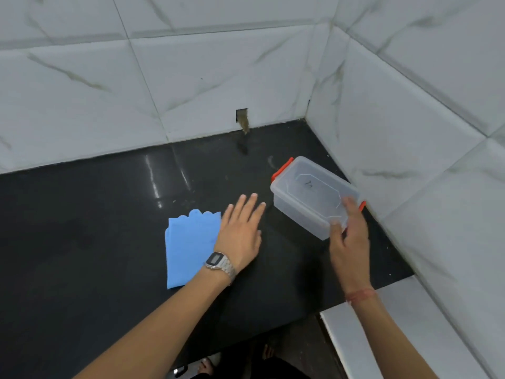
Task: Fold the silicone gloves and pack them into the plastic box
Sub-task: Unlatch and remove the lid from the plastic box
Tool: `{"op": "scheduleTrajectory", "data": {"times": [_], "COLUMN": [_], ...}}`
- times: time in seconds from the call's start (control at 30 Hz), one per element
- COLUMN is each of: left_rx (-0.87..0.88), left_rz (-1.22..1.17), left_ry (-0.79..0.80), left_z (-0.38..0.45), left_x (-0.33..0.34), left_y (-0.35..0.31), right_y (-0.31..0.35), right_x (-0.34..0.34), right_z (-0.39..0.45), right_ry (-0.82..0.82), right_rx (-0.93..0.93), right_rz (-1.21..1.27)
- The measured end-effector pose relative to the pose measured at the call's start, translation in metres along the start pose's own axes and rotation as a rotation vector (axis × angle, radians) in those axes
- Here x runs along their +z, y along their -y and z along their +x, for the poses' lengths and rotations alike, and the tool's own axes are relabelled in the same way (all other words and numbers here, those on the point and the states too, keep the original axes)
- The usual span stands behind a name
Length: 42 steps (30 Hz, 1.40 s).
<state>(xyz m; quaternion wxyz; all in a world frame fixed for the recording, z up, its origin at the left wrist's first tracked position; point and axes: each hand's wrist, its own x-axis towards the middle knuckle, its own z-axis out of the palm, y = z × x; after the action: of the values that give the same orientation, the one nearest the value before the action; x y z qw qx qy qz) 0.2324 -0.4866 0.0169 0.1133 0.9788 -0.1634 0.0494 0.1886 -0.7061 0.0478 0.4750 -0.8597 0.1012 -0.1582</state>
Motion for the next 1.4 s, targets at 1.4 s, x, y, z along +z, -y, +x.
{"op": "scheduleTrajectory", "data": {"times": [1.4], "left_rx": [0.162], "left_rz": [0.234], "left_ry": [0.277], "left_z": [0.066], "left_x": [-0.001], "left_y": [-0.103], "right_y": [-0.079], "right_x": [-0.002], "right_z": [0.033], "right_ry": [0.024], "right_rx": [0.663], "right_rz": [0.692]}}
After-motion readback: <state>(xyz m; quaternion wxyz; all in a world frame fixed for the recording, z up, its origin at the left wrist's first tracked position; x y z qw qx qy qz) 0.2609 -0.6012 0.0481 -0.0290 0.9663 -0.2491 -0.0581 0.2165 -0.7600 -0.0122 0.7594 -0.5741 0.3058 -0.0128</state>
